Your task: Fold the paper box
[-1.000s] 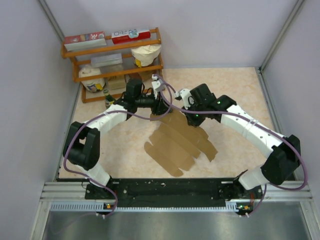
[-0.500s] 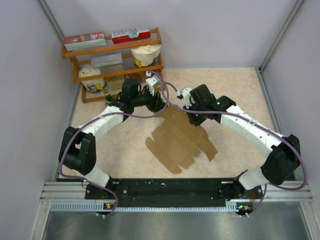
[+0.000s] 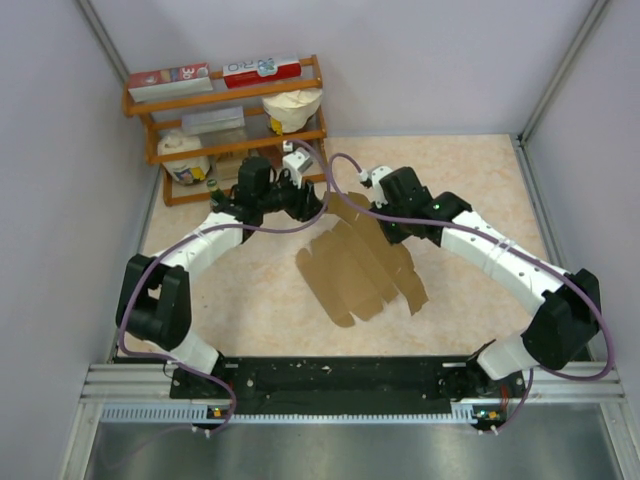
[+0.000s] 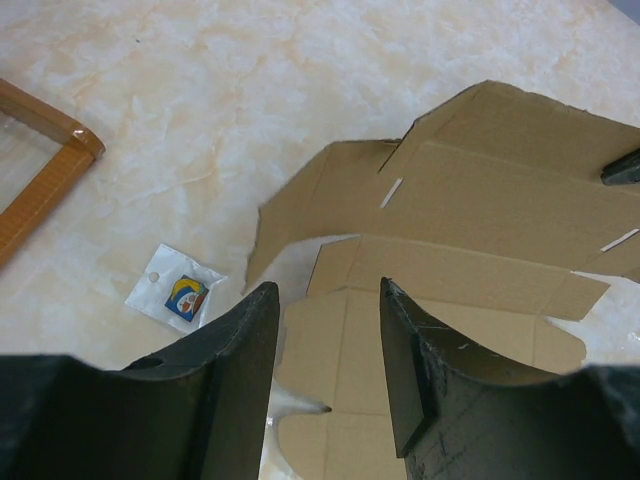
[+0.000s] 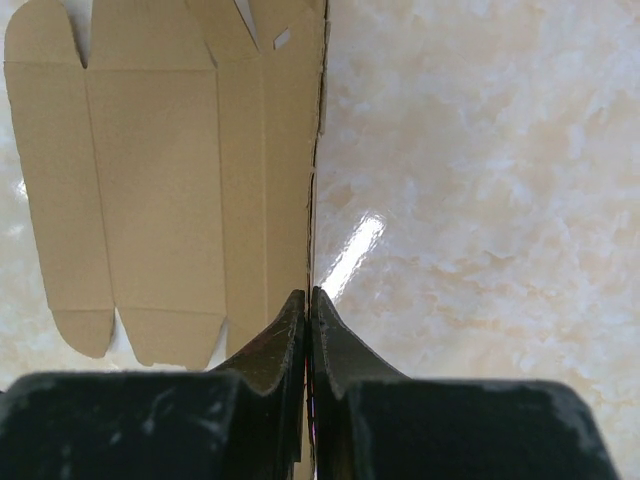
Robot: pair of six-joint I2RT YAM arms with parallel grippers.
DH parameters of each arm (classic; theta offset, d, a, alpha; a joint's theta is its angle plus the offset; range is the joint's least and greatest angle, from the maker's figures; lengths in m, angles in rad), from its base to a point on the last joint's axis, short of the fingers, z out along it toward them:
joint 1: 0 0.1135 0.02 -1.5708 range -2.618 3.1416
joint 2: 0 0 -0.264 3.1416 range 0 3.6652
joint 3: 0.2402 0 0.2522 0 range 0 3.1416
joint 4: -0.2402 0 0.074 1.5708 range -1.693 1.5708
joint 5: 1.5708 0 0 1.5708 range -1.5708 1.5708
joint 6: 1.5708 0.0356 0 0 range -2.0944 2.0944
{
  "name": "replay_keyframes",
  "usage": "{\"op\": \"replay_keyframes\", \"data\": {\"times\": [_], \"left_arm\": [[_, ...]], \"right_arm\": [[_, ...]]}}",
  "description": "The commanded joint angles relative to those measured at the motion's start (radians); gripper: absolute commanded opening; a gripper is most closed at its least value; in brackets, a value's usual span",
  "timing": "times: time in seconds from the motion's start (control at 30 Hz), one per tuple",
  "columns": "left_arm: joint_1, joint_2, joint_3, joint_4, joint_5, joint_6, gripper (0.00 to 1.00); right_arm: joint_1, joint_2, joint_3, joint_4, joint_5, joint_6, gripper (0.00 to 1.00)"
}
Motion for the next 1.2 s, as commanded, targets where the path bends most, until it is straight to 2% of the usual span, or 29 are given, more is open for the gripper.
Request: {"op": "replay_keyframes", "data": {"times": [0.0, 0.5, 0.67, 0.8, 1.03, 1.17], "left_arm": [[0.013, -0.061, -0.013, 0.049, -0.013, -0.022, 0.50], [0.050, -0.102, -0.033, 0.069, -0.027, -0.073, 0.50], [0.062, -0.121, -0.043, 0.079, -0.026, -0.084, 0.51], [0.070, -0.124, -0.035, 0.072, -0.024, -0.093, 0.52], [0.074, -0.121, -0.032, 0.052, -0.035, -0.093, 0.54], [0.076, -0.122, -0.030, 0.046, -0.040, -0.088, 0.55]], "right_arm": [[0.014, 0.003, 0.005, 0.067, 0.046, 0.032, 0.00], [0.014, 0.026, -0.032, 0.141, -0.034, 0.005, 0.00], [0.014, 0.026, -0.029, 0.144, -0.011, 0.005, 0.00], [0.014, 0.030, -0.020, 0.106, 0.032, -0.055, 0.00], [0.016, 0.050, -0.003, 0.014, -0.046, -0.176, 0.00], [0.022, 0.050, -0.026, 0.015, -0.009, -0.240, 0.00]]}}
